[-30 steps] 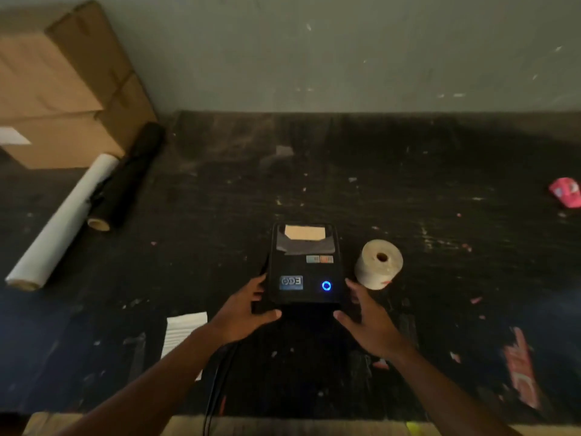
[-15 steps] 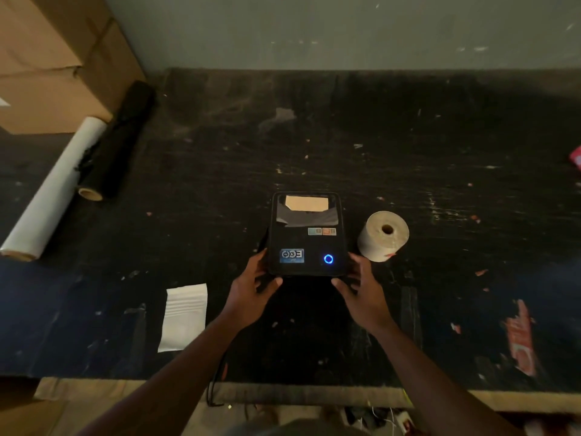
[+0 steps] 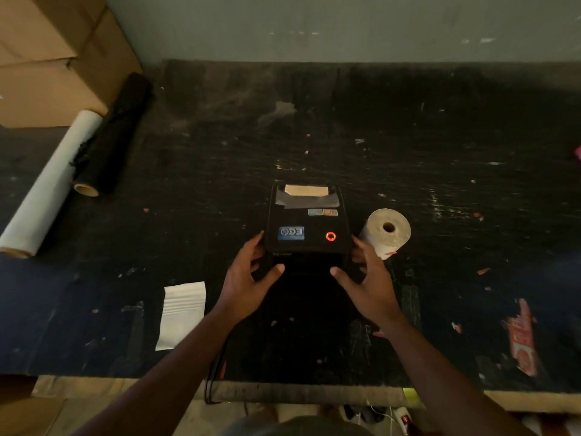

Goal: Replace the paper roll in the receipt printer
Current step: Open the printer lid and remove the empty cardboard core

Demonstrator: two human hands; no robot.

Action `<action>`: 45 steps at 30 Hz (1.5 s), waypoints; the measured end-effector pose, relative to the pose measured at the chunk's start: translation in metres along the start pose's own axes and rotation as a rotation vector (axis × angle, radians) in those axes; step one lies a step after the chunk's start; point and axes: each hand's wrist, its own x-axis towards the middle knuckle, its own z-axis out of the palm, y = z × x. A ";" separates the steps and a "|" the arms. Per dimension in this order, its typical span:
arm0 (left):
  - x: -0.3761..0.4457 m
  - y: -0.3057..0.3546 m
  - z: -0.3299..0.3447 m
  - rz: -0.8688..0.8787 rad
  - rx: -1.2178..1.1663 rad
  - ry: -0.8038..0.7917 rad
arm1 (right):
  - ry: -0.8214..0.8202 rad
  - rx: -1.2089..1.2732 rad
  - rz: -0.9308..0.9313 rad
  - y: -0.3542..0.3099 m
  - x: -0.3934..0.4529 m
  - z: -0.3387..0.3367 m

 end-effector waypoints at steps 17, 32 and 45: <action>0.137 0.067 -0.033 0.069 -0.117 0.143 | 0.155 0.093 -0.139 -0.079 0.134 -0.033; 0.138 -0.012 0.000 0.042 0.481 -0.088 | -0.296 -0.426 -0.143 0.001 0.151 -0.004; 0.103 0.031 -0.010 -0.197 -0.411 -0.066 | -0.327 0.392 0.180 -0.041 0.106 -0.025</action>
